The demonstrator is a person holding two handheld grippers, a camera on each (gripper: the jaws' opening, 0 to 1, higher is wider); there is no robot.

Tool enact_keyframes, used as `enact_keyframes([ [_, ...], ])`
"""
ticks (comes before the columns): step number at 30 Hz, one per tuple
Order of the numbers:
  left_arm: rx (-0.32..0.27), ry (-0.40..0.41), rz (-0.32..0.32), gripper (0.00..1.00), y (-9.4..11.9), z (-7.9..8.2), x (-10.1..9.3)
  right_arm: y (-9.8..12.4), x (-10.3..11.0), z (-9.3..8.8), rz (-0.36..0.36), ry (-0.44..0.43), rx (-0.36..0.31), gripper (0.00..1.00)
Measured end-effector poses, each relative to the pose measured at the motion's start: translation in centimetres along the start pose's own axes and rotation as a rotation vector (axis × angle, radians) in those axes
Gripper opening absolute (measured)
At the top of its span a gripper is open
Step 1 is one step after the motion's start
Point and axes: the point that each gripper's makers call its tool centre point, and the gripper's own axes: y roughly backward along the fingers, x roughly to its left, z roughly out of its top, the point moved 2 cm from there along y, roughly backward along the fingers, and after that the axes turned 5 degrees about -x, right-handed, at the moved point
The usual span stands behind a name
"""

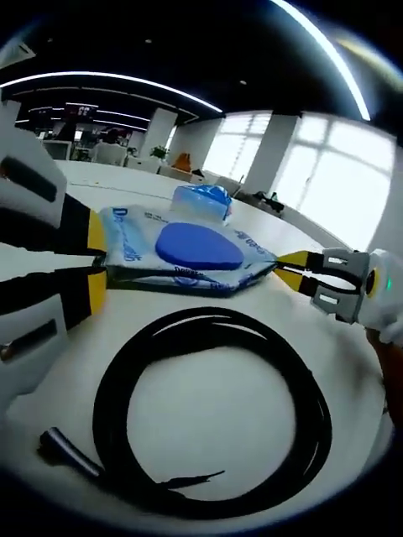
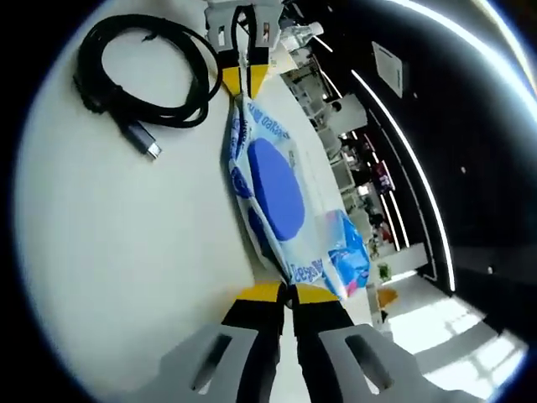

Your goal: Arrange the tabletop items into an orderly group along one side of the table until the central work area is clear of visible clutter.

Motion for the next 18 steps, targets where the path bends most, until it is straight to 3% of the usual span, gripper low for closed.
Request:
enact_keyframes([
  [6, 0.020, -0.060, 0.065, 0.00, 0.3, 0.2, 1.1, 0.4, -1.0, 0.9, -0.053, 0.033, -0.008, 0.00],
  [18, 0.042, -0.098, 0.102, 0.00, 0.7, 0.3, 1.7, 1.0, -1.9, 2.2, -0.101, 0.085, -0.014, 0.00],
])
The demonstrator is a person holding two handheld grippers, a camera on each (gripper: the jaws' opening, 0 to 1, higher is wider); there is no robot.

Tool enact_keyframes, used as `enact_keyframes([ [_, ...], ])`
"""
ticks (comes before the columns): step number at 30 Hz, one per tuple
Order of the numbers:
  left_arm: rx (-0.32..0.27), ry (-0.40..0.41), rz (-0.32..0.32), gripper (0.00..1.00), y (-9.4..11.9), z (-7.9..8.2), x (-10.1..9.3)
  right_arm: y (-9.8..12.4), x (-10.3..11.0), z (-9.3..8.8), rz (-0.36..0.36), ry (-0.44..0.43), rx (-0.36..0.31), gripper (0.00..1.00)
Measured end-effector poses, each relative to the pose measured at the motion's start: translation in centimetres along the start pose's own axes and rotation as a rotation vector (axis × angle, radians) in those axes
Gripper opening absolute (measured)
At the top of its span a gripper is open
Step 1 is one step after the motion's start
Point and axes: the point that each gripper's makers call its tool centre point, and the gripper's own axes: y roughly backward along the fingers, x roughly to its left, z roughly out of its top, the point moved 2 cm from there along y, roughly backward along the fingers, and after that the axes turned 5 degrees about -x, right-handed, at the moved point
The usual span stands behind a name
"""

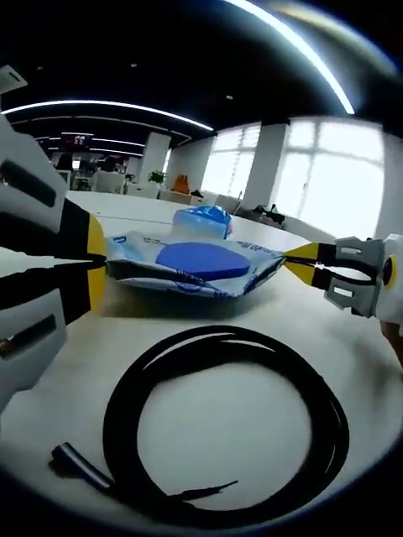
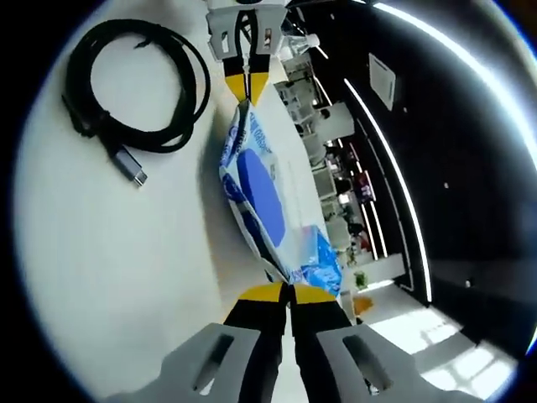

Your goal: Arrange the tabletop items into an orderly group along one side of the table until the central work area is clear of visible clutter.

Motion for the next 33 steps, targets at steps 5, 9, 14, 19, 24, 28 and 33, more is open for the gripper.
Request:
enact_keyframes([
  [5, 0.008, -0.008, 0.003, 0.00, 0.2, 0.0, -0.1, 0.1, -0.3, 0.4, -0.016, 0.026, -0.004, 0.00],
  [9, 0.009, -0.002, 0.012, 0.00, 0.5, -0.1, 0.3, 0.0, -0.6, 0.9, -0.025, 0.028, -0.007, 0.00],
  [14, 0.012, 0.001, 0.026, 0.00, 0.8, -0.3, 0.6, 0.0, -1.1, 1.6, -0.045, 0.049, -0.017, 0.00],
  [19, 0.019, 0.005, 0.032, 0.00, 1.2, -0.6, 0.9, 0.0, -1.4, 2.3, -0.059, 0.064, -0.029, 0.00],
  [24, 0.031, 0.016, 0.049, 0.00, 1.8, -1.2, 1.6, -0.2, -1.5, 3.1, -0.057, 0.080, -0.036, 0.00],
  [28, 0.038, 0.013, 0.059, 0.00, 2.2, -1.5, 1.9, -0.3, -1.9, 3.9, -0.072, 0.082, -0.046, 0.00],
  [33, 0.051, 0.012, 0.062, 0.00, 2.6, -2.1, 2.1, -0.7, -2.0, 4.6, -0.077, 0.090, -0.056, 0.00],
])
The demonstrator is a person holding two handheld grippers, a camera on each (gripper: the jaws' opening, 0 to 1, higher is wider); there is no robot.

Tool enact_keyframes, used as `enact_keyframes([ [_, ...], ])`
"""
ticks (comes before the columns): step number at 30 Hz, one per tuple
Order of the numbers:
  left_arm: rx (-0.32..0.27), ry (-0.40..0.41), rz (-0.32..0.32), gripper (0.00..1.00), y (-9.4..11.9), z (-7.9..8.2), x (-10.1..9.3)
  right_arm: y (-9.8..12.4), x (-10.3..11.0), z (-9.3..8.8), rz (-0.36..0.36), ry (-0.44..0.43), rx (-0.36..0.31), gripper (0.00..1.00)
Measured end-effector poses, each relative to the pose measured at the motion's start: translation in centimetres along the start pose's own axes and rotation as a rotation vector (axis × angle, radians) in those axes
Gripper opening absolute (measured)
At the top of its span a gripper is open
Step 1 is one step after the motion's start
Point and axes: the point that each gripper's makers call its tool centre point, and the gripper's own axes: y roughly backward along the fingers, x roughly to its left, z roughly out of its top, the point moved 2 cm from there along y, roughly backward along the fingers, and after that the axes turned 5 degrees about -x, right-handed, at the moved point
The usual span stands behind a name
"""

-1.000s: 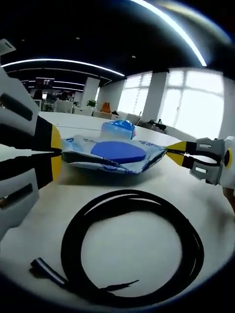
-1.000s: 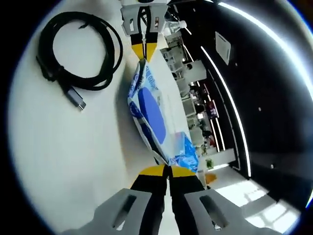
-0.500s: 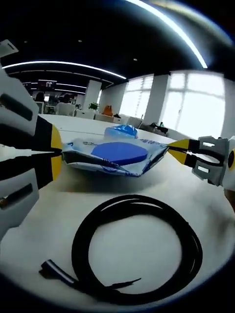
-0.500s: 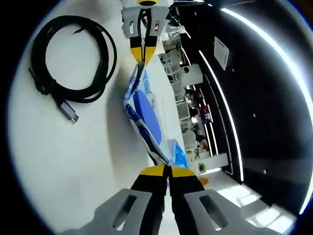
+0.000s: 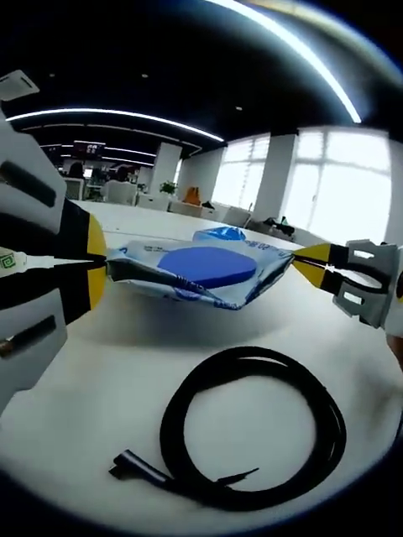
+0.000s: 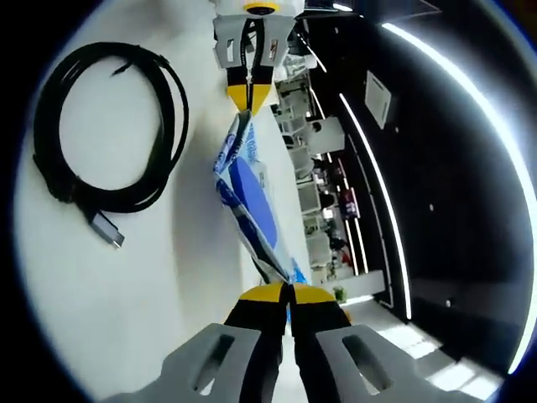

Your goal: Arrange the tabletop items into an orderly group along one side of the table until the central work area is clear of visible clutter.

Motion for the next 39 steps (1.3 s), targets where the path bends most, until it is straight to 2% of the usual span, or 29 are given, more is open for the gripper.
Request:
enact_keyframes([
  [15, 0.040, 0.029, 0.011, 0.00, 0.6, -2.3, 0.7, -1.3, 0.4, 2.1, 0.010, 0.004, -0.040, 0.00],
  [21, 0.056, 0.036, 0.008, 0.00, 0.7, -3.2, 0.7, -1.8, 0.4, 3.4, -0.002, 0.047, -0.064, 0.00],
  [30, 0.073, 0.041, 0.007, 0.00, 1.0, -4.5, 0.6, -2.4, 0.6, 4.6, 0.001, 0.064, -0.084, 0.00],
  [39, 0.091, 0.043, 0.006, 0.00, 1.1, -5.4, 0.7, -3.0, 1.1, 5.2, 0.010, 0.033, -0.101, 0.00],
])
